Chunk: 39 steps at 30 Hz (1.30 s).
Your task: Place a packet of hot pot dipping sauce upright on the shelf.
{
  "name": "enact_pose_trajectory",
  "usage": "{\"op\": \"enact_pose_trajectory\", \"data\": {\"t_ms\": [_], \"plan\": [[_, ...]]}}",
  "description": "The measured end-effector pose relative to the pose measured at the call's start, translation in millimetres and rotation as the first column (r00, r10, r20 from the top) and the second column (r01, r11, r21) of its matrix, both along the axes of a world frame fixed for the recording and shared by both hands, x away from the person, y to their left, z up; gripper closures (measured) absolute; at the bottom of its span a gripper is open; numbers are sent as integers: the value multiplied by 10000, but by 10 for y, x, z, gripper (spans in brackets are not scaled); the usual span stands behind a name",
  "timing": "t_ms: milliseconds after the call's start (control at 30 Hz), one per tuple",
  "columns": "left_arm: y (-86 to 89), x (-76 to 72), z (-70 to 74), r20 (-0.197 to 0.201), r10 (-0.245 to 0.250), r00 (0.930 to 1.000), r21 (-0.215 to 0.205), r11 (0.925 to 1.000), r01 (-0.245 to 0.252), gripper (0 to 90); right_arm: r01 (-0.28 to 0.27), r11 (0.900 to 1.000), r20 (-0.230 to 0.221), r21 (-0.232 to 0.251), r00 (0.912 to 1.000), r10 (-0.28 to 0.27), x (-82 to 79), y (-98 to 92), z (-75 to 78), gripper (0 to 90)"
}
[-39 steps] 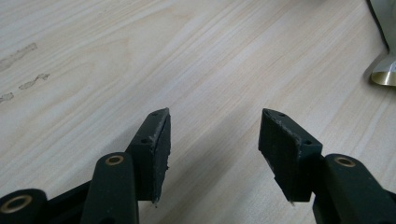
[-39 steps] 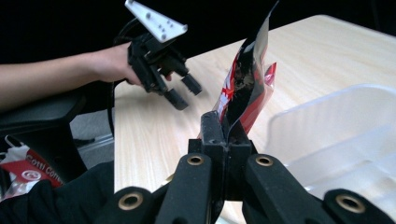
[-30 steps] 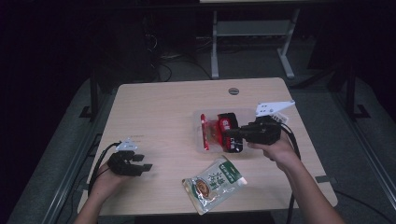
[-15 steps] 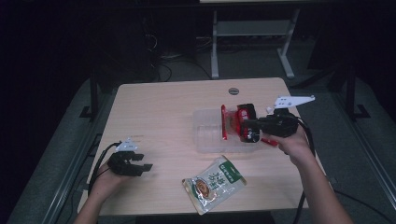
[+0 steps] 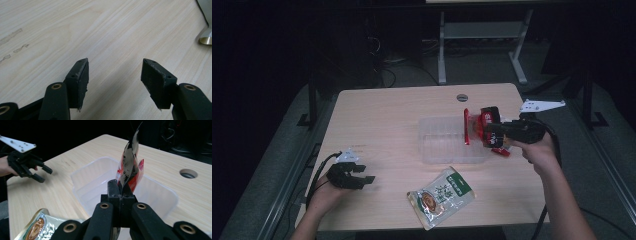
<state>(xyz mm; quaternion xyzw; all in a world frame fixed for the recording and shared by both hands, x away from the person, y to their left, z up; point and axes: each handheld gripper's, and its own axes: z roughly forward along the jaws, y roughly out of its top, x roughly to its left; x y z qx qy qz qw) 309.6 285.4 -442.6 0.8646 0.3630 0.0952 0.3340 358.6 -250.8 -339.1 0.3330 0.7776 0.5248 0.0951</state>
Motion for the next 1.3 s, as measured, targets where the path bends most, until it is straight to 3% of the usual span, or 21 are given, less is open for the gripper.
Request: {"op": "enact_pose_trajectory", "data": {"t_ms": [200,533,767,1300], "plan": [[9,-15,-4,-11,1,10000,13,10000,-1,389,332,9994,-49,-79,9994,-333,23,-82,-25,897],[-5,-15,-11,-41,-58,10000,16,10000,58,388,386,9983,-247,-440,9989,-397,59,-57,-102,897],[13,-17,-20,-72,-82,9999,47,10000,83,385,361,9985,-375,-412,9986,-376,79,-13,-139,896],[-34,-25,-45,-157,-306,9994,143,9994,308,377,254,9944,-1020,-1026,9941,-359,219,209,-407,890]]}}
